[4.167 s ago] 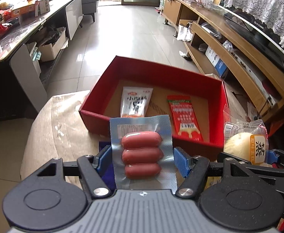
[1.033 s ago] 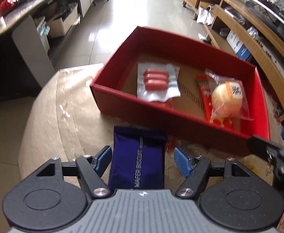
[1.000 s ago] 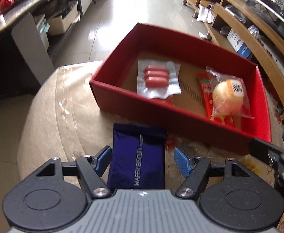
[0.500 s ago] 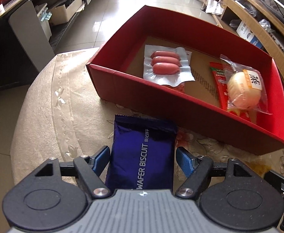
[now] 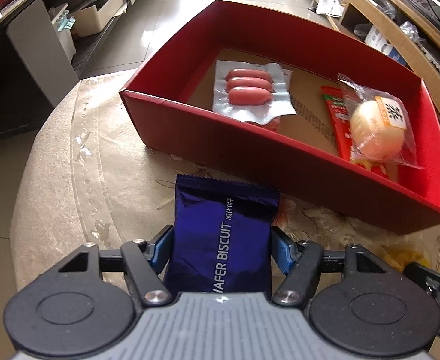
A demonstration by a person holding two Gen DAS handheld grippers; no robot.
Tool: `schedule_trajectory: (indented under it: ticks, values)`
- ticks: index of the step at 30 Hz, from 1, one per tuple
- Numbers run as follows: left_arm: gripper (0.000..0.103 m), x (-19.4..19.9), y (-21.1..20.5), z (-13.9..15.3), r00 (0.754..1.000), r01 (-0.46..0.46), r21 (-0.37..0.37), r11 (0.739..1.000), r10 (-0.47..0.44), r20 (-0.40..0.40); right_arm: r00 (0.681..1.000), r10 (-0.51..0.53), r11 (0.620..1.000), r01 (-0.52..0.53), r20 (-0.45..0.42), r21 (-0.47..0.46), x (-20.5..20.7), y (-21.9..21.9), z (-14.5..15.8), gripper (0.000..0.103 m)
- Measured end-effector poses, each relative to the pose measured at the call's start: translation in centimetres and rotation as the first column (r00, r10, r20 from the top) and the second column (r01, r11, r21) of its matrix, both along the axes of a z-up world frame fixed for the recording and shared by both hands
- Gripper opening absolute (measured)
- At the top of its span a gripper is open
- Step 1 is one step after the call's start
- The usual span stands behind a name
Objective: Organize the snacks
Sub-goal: 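Grasp the bagged waffle cake with the right tool while the left tool holds the biscuit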
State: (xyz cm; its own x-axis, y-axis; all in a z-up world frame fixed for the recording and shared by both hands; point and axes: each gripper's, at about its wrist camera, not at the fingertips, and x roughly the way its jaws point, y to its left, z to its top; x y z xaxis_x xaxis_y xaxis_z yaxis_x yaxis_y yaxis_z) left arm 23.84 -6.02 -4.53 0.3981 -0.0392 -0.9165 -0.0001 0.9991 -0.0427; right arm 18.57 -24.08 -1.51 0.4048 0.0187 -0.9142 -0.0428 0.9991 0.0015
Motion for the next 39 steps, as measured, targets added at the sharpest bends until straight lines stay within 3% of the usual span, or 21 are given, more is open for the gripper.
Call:
schedule_trajectory:
  ticks: [12,20,25,30,39]
  values:
    - [0.062,-2.7,-0.3,3.0,0.997,0.067,-0.068,0.995,-0.065,0.03,0.998,0.049,0.998,-0.048,-0.032,0.038,0.2,1.1,-0.6,0.087]
    - [0.062,-4.8,-1.0,3.3,0.994,0.109,-0.095,0.989,-0.108,0.022,0.994,0.089,0.996,-0.091,-0.067,-0.014,0.5,2.4,-2.5,0.09]
    - [0.062,-6.6,-1.2,3.1,0.992,0.128,-0.102,0.986,-0.128,0.009,0.993,0.1,0.994,-0.103,-0.063,-0.044,-0.1,3.0,-2.1,0.08]
    - [0.062,-9.4,-1.4,2.8,0.988,0.155,-0.116,0.981,-0.157,-0.007,0.994,0.092,0.994,-0.095,-0.06,-0.049,-2.3,2.5,-1.3,0.073]
    - [0.062,-15.0,-1.6,2.1,0.968,0.24,-0.121,0.963,-0.246,-0.04,0.989,0.108,0.992,-0.114,-0.102,-0.047,-8.4,2.3,-1.4,0.073]
